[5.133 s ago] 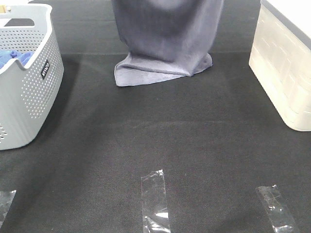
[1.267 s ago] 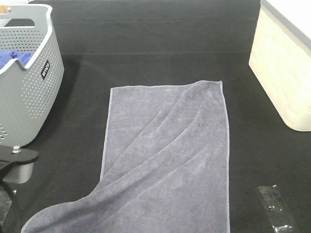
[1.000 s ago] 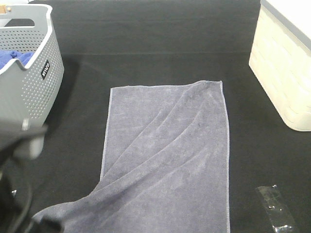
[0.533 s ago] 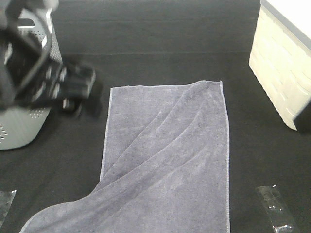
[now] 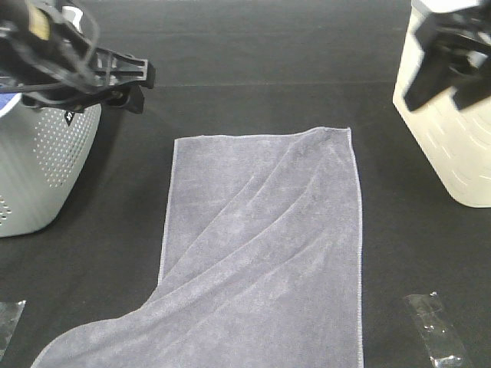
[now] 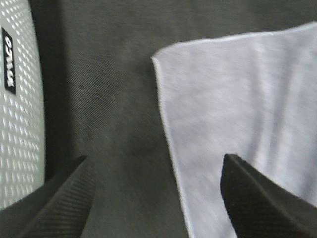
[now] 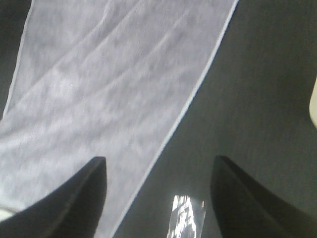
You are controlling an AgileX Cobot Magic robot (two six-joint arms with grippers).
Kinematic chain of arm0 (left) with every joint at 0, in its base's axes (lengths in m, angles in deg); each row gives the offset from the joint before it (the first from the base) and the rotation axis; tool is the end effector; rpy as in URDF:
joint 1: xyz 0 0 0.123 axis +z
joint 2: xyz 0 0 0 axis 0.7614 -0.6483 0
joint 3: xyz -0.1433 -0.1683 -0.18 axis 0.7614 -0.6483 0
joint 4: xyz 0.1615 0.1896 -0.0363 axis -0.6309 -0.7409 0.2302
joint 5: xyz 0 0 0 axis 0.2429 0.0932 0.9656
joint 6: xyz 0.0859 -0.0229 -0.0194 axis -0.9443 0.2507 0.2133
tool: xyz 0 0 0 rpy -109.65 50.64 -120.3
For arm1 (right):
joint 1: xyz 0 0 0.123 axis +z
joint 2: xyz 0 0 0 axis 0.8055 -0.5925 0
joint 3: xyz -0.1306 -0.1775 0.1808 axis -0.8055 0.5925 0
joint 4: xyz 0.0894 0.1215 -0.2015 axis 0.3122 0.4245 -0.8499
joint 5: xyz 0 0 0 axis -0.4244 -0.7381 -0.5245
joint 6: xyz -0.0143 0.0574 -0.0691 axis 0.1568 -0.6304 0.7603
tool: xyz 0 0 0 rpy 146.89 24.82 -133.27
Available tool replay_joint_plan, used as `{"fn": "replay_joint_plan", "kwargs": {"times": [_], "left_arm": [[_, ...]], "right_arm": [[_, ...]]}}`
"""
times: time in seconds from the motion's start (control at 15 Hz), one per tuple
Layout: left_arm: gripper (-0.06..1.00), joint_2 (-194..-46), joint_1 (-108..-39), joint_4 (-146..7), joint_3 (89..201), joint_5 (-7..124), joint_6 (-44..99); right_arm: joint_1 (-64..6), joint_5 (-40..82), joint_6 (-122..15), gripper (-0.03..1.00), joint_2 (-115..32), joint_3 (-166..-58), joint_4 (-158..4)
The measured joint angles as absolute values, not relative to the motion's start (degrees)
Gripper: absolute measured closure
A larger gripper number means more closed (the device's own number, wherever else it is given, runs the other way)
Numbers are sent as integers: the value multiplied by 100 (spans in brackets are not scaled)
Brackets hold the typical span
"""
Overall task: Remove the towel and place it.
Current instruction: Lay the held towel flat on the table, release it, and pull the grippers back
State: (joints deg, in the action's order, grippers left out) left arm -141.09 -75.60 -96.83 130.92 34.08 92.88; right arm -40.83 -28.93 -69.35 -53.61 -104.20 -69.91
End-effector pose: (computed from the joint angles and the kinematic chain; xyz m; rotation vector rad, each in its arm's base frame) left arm 0.3228 -0.1459 0.2516 0.0909 2.4679 -0.2026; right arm 0.2906 0.0865 0.3152 -0.3545 2.7033 0.3645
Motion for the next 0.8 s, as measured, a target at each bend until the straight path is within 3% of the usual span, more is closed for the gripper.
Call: {"fn": "replay_joint_plan", "kwargs": {"times": [0.27, 0.53, 0.8], "left_arm": [[26, -15581, -7239, -9528, 14484, 3162, 9007], [28, -17174, -7222, -9196, 16329, 2274, 8830], [28, -18114, -7222, -8772, 17400, 1494, 8589]], "right_arm": [[-4083, -2521, -6924, 46, -6301, -11148, -6991], [-4083, -2314, -6924, 46, -6857, -11251, -7123], [-4083, -2263, -6924, 46, -6994, -11251, -7169]]}}
